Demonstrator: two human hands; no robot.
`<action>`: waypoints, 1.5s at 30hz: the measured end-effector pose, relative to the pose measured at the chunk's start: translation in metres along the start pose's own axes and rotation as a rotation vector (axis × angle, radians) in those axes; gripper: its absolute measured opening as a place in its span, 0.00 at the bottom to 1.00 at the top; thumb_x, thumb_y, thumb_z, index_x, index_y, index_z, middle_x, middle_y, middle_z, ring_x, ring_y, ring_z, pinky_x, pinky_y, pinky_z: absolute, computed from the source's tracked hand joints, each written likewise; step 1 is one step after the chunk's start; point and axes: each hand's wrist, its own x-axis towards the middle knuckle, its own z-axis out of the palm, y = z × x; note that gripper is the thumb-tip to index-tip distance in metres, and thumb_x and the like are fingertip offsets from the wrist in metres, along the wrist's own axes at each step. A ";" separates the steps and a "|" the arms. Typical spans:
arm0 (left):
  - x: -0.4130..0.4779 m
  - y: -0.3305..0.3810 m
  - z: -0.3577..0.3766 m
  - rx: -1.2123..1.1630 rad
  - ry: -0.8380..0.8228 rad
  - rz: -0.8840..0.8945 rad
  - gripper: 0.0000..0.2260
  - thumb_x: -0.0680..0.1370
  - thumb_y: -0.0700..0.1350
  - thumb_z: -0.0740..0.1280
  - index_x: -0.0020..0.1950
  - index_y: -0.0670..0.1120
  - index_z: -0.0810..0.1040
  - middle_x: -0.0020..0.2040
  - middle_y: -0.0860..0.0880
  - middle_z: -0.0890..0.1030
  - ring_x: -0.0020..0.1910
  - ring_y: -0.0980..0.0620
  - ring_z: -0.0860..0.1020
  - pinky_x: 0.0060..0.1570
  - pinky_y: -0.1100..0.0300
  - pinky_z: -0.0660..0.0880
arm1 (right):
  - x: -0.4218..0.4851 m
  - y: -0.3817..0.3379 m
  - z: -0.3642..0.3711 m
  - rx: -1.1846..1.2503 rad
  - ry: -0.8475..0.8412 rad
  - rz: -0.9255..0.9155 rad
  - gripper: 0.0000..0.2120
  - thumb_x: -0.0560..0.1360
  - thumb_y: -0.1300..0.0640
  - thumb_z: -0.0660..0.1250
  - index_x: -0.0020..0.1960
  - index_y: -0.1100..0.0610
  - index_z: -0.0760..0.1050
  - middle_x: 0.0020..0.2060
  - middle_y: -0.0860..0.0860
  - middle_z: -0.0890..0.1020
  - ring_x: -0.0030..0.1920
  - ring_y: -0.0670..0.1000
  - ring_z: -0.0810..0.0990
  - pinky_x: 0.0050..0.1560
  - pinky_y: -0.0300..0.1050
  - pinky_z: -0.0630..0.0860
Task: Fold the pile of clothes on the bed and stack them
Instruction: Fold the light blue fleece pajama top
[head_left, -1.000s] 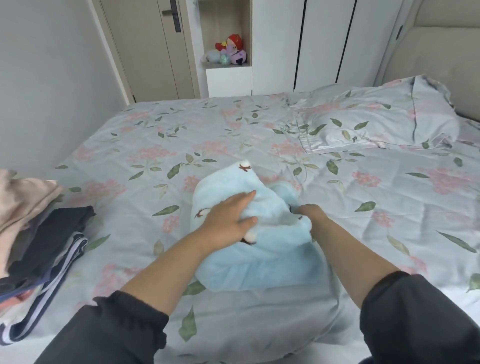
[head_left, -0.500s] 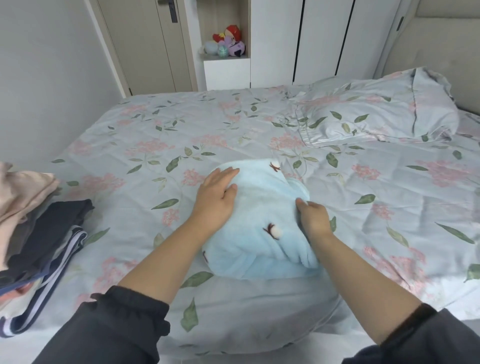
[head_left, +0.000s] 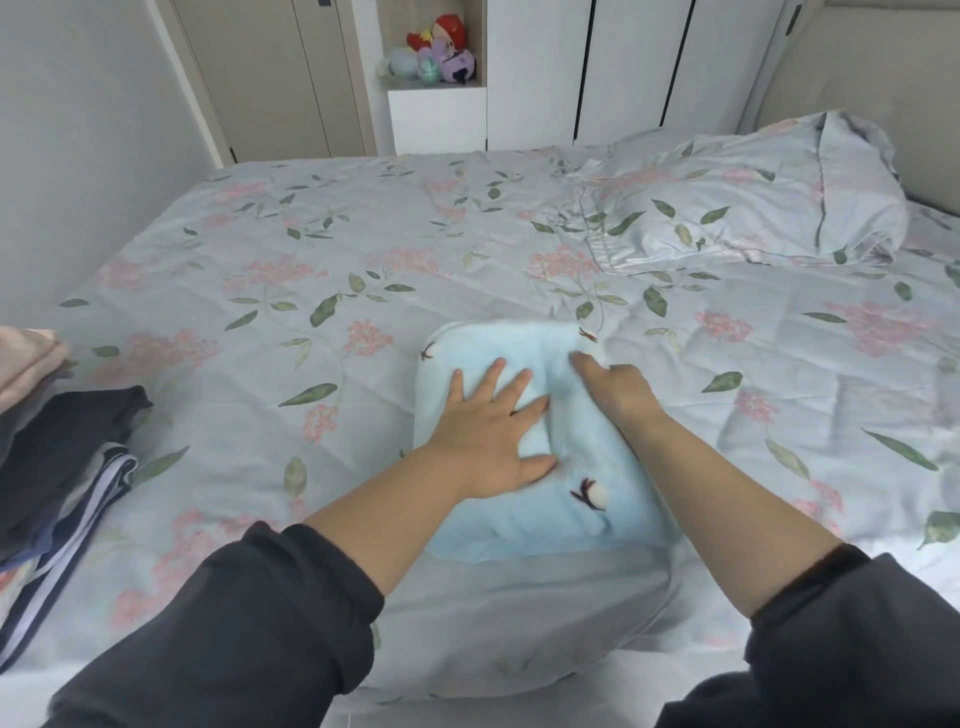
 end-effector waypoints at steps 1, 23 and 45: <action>0.001 -0.002 0.002 -0.009 0.010 -0.002 0.34 0.75 0.69 0.50 0.78 0.58 0.47 0.78 0.54 0.39 0.76 0.48 0.33 0.71 0.38 0.35 | 0.005 -0.001 0.003 -0.079 0.106 -0.063 0.19 0.76 0.43 0.62 0.36 0.58 0.73 0.33 0.51 0.77 0.42 0.55 0.77 0.43 0.43 0.68; 0.002 -0.005 0.023 -0.082 0.176 0.037 0.30 0.79 0.61 0.51 0.78 0.54 0.49 0.79 0.56 0.44 0.76 0.53 0.38 0.72 0.43 0.37 | -0.022 0.065 0.017 -0.599 -0.054 -0.221 0.25 0.82 0.47 0.45 0.78 0.49 0.47 0.78 0.50 0.51 0.77 0.52 0.48 0.74 0.59 0.44; -0.006 -0.019 0.027 -0.184 0.172 0.020 0.27 0.78 0.66 0.52 0.75 0.66 0.49 0.78 0.58 0.44 0.76 0.54 0.39 0.73 0.41 0.38 | -0.011 0.019 -0.034 0.118 -0.538 0.500 0.23 0.65 0.53 0.77 0.57 0.59 0.79 0.51 0.56 0.84 0.52 0.57 0.82 0.52 0.53 0.78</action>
